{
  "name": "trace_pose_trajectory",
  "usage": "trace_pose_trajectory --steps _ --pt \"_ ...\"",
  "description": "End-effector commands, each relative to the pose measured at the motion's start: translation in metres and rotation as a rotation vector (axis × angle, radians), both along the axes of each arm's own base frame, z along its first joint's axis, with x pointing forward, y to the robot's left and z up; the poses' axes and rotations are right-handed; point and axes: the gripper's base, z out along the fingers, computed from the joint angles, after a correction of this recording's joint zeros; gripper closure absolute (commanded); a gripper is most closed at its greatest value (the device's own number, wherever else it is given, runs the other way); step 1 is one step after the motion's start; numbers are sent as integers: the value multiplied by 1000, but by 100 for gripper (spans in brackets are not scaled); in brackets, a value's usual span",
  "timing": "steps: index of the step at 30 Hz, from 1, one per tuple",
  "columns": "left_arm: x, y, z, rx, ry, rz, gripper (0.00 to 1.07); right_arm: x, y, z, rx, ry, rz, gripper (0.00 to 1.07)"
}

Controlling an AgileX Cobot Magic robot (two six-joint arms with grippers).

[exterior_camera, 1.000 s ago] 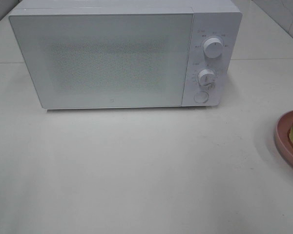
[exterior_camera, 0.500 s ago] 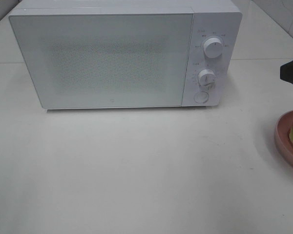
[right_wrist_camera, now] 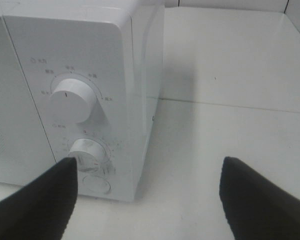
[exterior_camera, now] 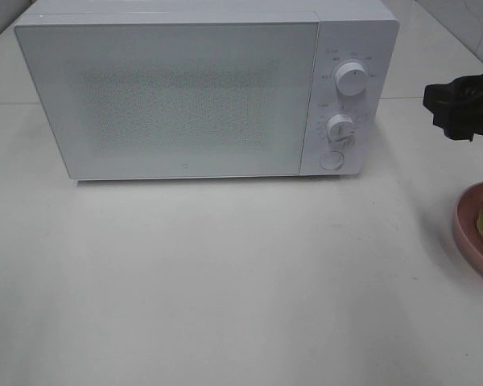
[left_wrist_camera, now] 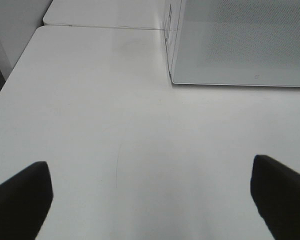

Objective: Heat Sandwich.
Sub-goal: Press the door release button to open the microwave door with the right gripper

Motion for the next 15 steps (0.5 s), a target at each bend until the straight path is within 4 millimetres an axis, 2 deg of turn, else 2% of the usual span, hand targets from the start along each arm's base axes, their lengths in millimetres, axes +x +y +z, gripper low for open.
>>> trace_pose_trajectory --steps 1,10,15 --pt "-4 0 0 -7 -29 -1 5 -2 1 -8 18 -124 18 31" --pt "-4 0 0 -7 -29 -1 5 1 -3 -35 18 -145 -35 31" --pt "-4 0 0 -7 -29 -1 5 -3 4 -45 22 -157 -67 31"
